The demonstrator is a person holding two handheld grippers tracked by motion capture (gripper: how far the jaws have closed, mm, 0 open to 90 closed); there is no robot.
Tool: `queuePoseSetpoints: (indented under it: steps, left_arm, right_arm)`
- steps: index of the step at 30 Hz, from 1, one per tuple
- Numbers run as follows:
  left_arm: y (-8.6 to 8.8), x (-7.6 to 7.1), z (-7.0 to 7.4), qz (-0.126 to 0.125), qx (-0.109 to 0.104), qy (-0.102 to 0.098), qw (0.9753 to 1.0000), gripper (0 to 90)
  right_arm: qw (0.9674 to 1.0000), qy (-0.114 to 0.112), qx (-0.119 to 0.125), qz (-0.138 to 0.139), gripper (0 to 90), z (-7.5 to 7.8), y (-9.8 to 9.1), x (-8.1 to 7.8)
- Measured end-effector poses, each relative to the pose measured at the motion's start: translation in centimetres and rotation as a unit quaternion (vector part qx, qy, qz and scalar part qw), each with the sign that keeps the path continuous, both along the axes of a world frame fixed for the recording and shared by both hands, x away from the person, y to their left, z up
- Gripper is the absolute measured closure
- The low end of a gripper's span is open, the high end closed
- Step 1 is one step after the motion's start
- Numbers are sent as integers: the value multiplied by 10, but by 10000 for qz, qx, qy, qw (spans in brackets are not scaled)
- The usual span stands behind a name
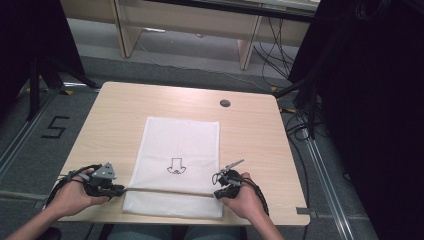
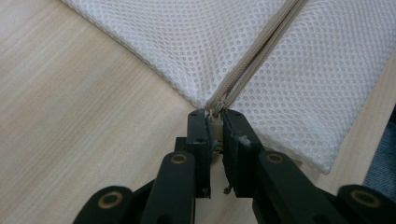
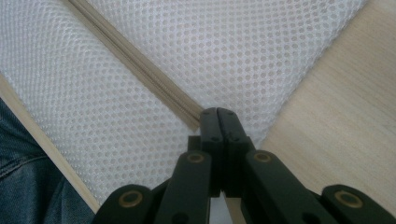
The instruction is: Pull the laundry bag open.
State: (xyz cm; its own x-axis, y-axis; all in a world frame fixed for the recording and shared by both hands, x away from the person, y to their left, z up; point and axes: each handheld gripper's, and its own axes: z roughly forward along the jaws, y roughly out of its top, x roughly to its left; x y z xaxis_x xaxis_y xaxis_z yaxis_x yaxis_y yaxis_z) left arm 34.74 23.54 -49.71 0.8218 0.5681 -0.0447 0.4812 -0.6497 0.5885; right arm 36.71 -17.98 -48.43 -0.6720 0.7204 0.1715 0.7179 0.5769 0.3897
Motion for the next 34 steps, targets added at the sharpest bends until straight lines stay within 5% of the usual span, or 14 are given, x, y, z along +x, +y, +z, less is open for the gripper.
queuePoseSetpoints:
  steps: [9,11,17,20,22,23,24,25,26,27,34]
  left_arm:
    - [4,3,-3,88,-107,27,9999,723]
    - [4,2,-3,100,-222,66,9997,658]
    - [8,4,3,383,-758,-280,9960,478]
    - [8,6,2,548,-1031,-231,9929,431]
    - [10,7,3,540,-928,-317,9937,402]
    - [9,7,2,657,-1074,-308,9916,390]
    - [11,8,3,627,-951,-351,9929,381]
    - [11,8,2,699,-1067,-325,9913,380]
    - [13,9,3,660,-958,-365,9925,380]
    - [13,9,3,636,-992,-402,9922,380]
    - [9,11,1,817,-1102,-375,9898,381]
  right_arm:
    - [9998,26,135,-156,876,0,-2,-2]
    - [9998,18,168,-105,842,0,-3,-2]
    - [9996,-17,106,-267,724,4,-1,-8]
    - [9994,-265,188,-141,681,3,-2,-6]
    - [9990,-265,195,-289,663,6,-3,-7]
    - [9987,-409,236,-185,658,6,-5,-5]
    - [9983,-267,265,-440,652,9,-4,-7]
    - [9980,-482,273,-314,644,8,-7,-5]
    - [9974,-576,310,-296,638,9,-9,-3]
    - [9973,-497,287,-467,632,11,-9,-4]
    - [9961,-656,376,-457,620,7,-15,0]
